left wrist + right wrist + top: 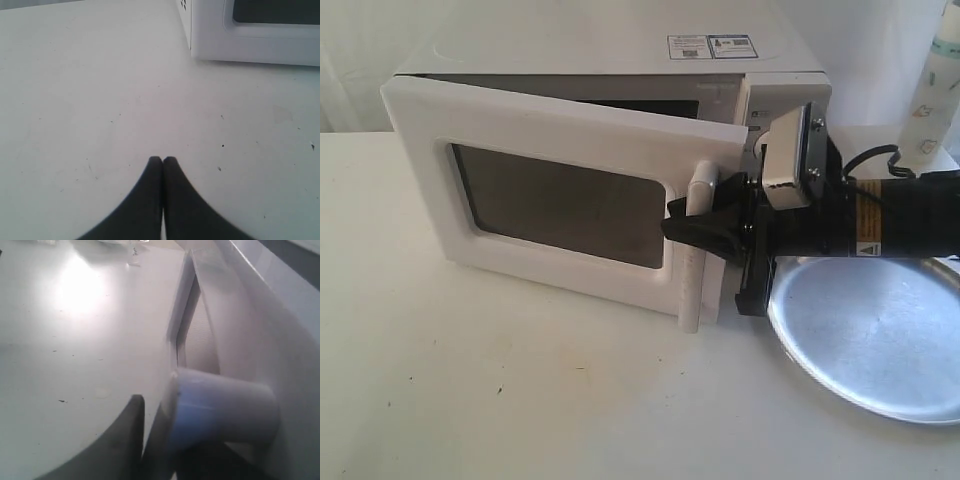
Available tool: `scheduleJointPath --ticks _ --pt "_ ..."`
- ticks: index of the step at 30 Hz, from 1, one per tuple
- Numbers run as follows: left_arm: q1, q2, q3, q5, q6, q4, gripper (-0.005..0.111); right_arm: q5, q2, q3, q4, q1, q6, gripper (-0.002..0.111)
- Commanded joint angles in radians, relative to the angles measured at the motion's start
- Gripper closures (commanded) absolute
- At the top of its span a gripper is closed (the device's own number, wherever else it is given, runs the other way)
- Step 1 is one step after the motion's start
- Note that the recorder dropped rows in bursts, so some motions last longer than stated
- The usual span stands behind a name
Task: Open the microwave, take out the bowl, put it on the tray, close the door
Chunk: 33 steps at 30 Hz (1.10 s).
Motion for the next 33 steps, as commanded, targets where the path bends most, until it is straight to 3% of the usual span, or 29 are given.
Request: scheduleJointPath --ticks 1,8,10,14,18,25,33 --pt "-0.005 -0.002 -0.003 0.003 0.000 -0.008 0.107 -0.144 -0.033 -0.025 -0.017 0.040 -0.008 0.106" --pt "-0.005 -0.002 -0.003 0.003 0.000 -0.008 0.107 -0.144 -0.039 -0.025 -0.044 0.037 0.004 0.074" --pt "-0.005 -0.002 -0.003 0.003 0.000 -0.008 0.107 -0.144 -0.046 -0.025 -0.112 0.037 0.040 0.070" --pt "-0.005 -0.002 -0.003 0.003 0.000 -0.008 0.107 -0.115 -0.073 -0.025 -0.312 0.037 0.195 0.070" --pt "-0.005 -0.002 -0.003 0.003 0.000 -0.008 0.107 -0.004 -0.098 -0.009 -0.335 0.037 0.445 0.070" --pt "-0.005 -0.002 -0.003 0.003 0.000 -0.008 0.107 0.220 -0.136 0.058 -0.335 0.037 0.489 0.070" --pt "-0.005 -0.002 -0.003 0.003 0.000 -0.008 0.107 0.183 -0.150 0.111 -0.335 0.037 0.486 0.070"
